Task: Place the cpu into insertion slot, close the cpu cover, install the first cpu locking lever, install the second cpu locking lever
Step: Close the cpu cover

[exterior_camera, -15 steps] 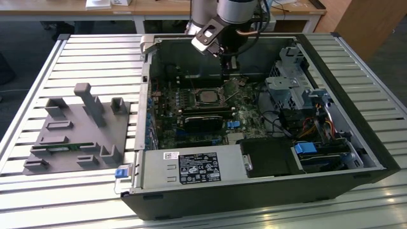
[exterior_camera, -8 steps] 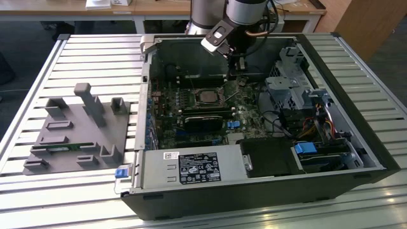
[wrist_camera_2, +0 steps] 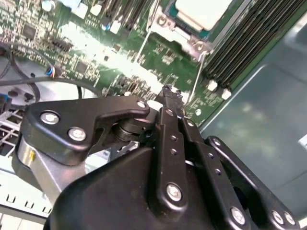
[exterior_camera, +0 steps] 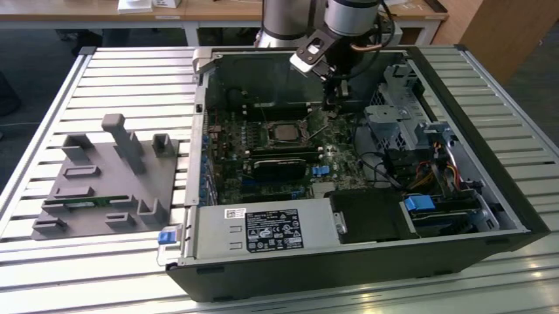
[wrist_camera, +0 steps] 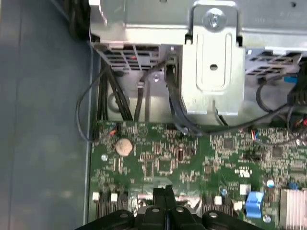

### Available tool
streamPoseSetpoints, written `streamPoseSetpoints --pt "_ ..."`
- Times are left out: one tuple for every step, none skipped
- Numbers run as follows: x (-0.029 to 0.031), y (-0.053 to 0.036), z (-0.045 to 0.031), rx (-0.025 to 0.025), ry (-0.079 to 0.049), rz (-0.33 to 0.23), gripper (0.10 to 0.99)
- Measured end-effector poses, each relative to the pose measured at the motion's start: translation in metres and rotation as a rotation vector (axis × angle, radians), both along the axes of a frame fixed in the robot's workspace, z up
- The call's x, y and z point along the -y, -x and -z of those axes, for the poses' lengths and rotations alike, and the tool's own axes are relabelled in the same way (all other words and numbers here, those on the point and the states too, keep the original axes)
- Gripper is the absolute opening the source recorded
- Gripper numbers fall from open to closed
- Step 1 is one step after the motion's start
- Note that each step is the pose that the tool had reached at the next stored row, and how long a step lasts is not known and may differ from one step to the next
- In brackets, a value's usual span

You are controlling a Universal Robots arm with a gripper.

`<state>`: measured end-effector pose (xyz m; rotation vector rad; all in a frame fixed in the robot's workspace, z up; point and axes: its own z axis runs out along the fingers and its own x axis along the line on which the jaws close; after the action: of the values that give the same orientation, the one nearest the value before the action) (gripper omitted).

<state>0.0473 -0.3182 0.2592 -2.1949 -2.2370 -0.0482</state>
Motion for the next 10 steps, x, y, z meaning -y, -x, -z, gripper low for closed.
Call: streamPoseSetpoints --pt "-0.0001 -0.0025 0.0004 -0.0004 0.000 0.000 0.106" --pt "-0.0001 -0.0045 0.0010 -0.0008 0.000 0.000 0.106" --pt "-0.0001 -0.0065 0.0014 -0.0012 0.001 0.000 0.106" --pt "-0.0001 -0.0087 0.0020 -0.0020 0.001 0.000 0.106" --pt "-0.0002 -0.0103 0.0027 -0.0025 0.001 0.000 0.106" --pt "-0.0002 -0.0116 0.0034 -0.0030 0.000 0.000 0.106" --pt "-0.0002 -0.0133 0.0043 -0.0036 0.000 0.000 0.106" --pt "-0.0001 -0.0151 0.0052 -0.0042 0.000 0.000 0.106" --pt "-0.0001 -0.0166 0.0062 -0.0050 0.001 0.000 0.106" --pt "-0.0001 -0.0179 0.0073 -0.0058 0.001 0.000 0.106"
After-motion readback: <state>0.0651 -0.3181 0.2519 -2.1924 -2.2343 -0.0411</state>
